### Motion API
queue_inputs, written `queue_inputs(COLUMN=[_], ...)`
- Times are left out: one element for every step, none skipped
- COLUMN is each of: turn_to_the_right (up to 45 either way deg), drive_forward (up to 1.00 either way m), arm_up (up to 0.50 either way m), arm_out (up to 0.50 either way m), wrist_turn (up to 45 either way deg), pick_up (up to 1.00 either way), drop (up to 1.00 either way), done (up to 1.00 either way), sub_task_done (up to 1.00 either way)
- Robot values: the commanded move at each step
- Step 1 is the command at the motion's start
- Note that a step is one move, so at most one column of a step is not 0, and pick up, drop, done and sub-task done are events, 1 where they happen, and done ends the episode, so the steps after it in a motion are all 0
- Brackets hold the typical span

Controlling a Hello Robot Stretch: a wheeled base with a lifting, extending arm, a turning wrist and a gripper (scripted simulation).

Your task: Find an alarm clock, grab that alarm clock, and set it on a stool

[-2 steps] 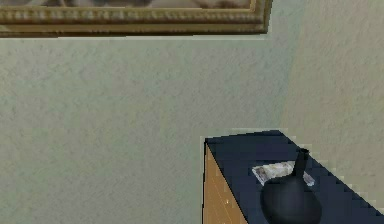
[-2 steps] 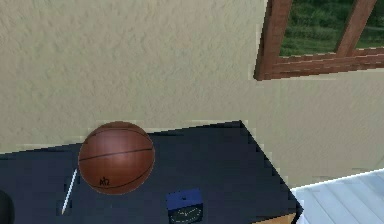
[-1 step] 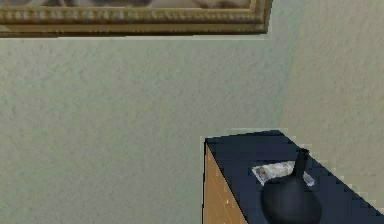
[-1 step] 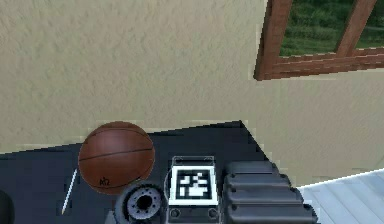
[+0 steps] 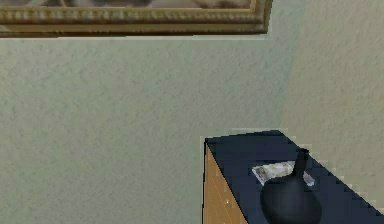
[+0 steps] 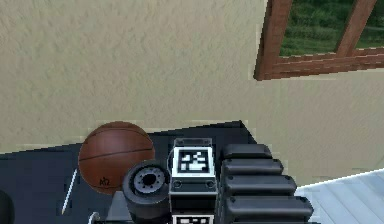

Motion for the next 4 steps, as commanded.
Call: queue_inputs(turn_to_the_right=[0.0,0.0,0.0,0.0], drive_forward=[0.0,0.0,0.0,0.0], arm_up=[0.0,0.0,0.0,0.0], arm_out=[0.0,0.0,0.0,0.0], wrist_turn=[45.0,45.0,45.0,36.0], pick_up=[0.0,0.0,0.0,0.0], drop=[0.0,0.0,0.0,0.0], done=[0.0,0.0,0.0,0.0], sub_task_done=[0.0,0.0,0.0,0.0])
